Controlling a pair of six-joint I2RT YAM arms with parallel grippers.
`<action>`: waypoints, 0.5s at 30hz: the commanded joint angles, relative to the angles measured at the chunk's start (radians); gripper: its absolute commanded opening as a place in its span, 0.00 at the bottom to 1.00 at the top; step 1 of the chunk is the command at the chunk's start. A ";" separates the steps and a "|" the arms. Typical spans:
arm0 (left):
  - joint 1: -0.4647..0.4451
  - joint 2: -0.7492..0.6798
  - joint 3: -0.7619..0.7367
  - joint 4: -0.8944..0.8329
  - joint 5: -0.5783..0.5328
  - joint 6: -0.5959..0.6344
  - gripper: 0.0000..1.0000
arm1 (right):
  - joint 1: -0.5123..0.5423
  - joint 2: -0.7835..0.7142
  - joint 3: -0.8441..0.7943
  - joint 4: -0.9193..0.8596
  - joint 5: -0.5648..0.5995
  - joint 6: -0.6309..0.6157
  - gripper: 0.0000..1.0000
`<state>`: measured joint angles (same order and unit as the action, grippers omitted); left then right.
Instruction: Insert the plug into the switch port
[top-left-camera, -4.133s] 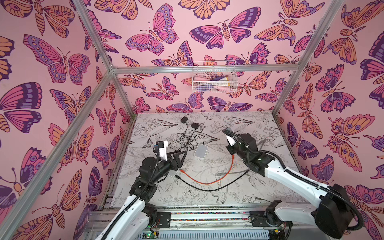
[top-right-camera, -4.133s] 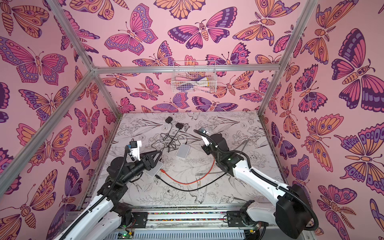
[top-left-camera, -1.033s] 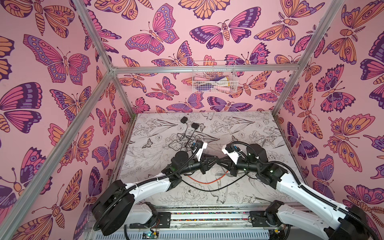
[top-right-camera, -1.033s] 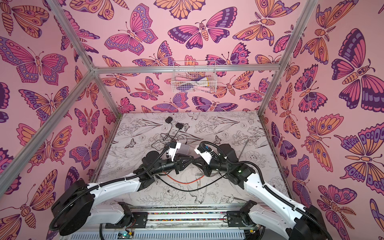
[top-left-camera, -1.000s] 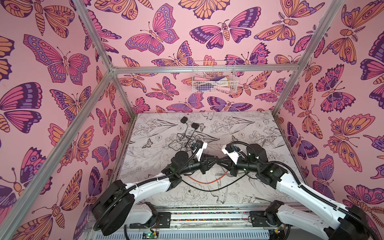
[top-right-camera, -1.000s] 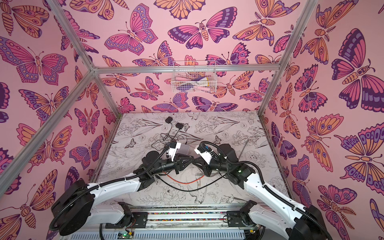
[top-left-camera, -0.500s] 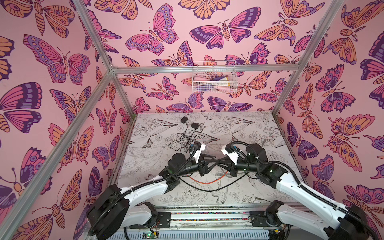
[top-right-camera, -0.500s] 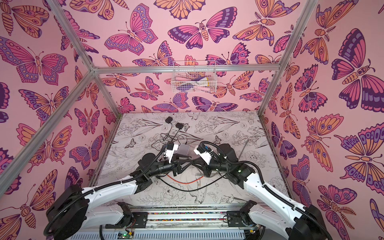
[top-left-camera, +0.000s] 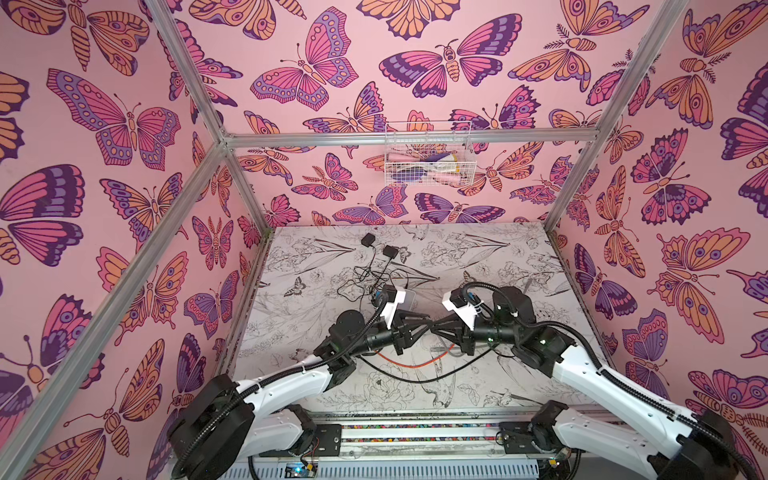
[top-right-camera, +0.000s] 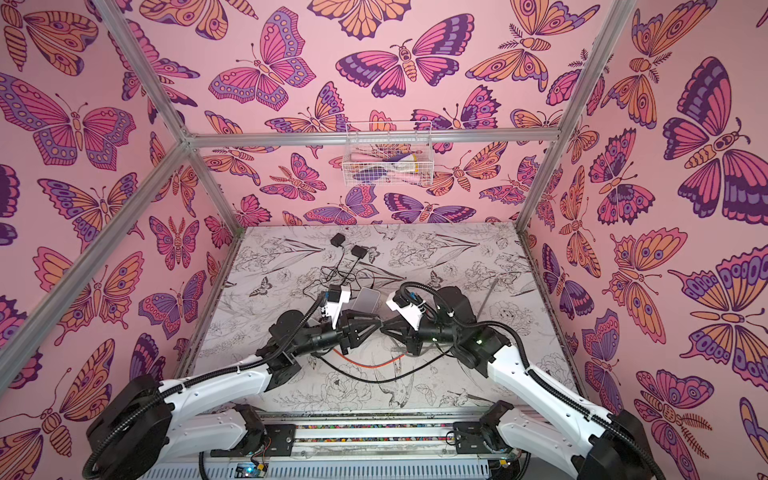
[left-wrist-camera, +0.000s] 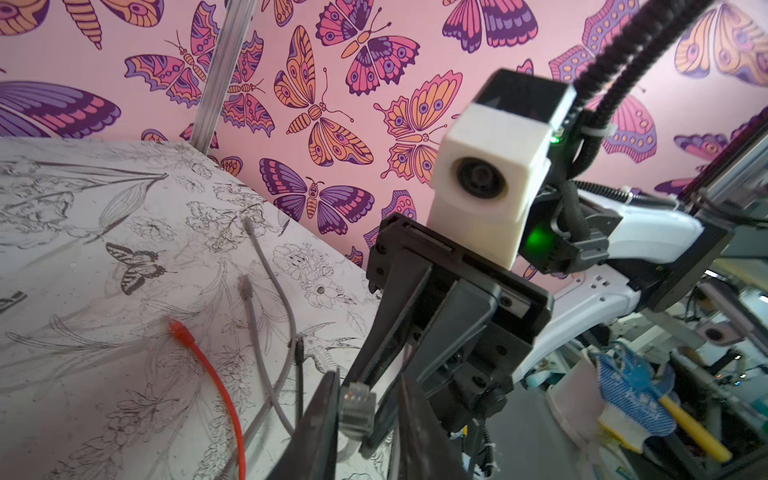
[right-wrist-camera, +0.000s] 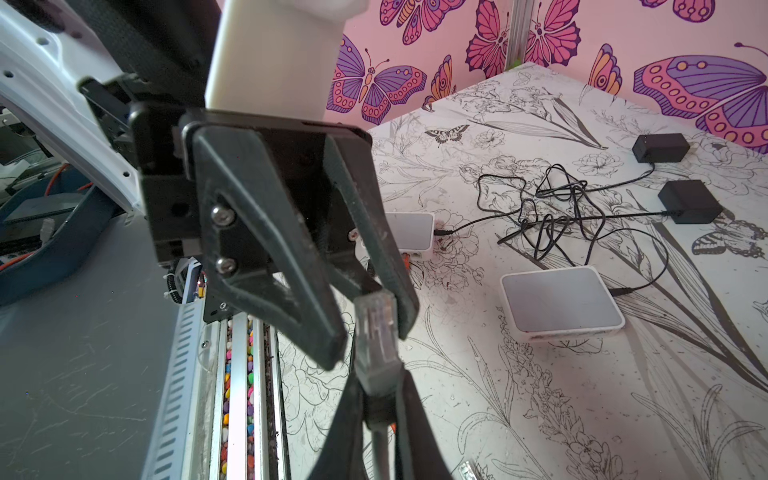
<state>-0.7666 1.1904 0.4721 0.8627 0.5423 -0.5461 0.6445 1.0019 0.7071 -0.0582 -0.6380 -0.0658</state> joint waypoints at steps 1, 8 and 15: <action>-0.003 0.000 -0.007 0.070 0.054 0.003 0.19 | 0.001 0.005 0.038 -0.008 -0.031 0.003 0.00; 0.004 -0.001 -0.008 0.069 0.055 0.009 0.00 | 0.000 0.006 0.048 -0.016 -0.035 0.000 0.00; 0.038 -0.045 -0.018 0.047 0.086 0.027 0.00 | -0.017 -0.029 0.063 -0.058 -0.036 -0.011 0.33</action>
<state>-0.7437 1.1816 0.4713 0.8738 0.5816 -0.5388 0.6418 0.9985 0.7269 -0.0849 -0.6552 -0.0555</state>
